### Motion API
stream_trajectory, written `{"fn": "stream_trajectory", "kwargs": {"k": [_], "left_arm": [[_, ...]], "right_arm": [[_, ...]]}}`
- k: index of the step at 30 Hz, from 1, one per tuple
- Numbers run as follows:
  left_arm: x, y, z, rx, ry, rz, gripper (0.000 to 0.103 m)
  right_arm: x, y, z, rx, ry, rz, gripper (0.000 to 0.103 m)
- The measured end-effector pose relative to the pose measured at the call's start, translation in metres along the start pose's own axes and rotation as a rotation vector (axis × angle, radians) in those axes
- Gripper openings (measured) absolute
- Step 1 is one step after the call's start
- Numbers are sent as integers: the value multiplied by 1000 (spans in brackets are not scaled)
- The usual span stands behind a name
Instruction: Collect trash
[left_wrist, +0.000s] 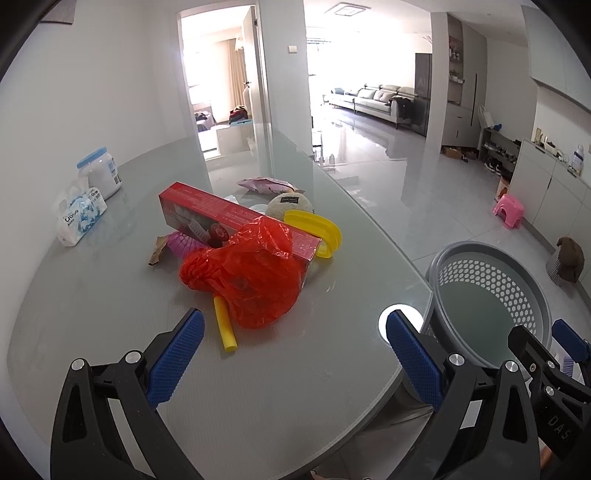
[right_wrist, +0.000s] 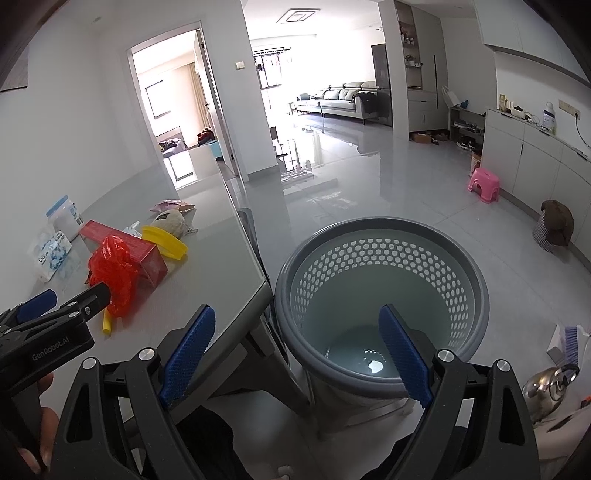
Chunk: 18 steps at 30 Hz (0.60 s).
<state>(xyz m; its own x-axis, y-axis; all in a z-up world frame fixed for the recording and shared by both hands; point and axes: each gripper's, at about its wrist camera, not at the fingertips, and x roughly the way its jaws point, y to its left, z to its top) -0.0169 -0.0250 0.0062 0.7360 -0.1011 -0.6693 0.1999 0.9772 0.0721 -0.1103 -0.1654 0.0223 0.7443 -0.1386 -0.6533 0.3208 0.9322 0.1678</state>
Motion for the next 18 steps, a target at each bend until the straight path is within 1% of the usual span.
{"fn": "stream_trajectory", "kwargs": {"k": [12,18], "left_arm": [[4,3,-1,-10,13,-3,97],[13,9,-6,-21,56,-15,97]], "right_arm": [[4,3,-1,-3,11,8,86],[11,8,-1,-19,17,44,86]]}}
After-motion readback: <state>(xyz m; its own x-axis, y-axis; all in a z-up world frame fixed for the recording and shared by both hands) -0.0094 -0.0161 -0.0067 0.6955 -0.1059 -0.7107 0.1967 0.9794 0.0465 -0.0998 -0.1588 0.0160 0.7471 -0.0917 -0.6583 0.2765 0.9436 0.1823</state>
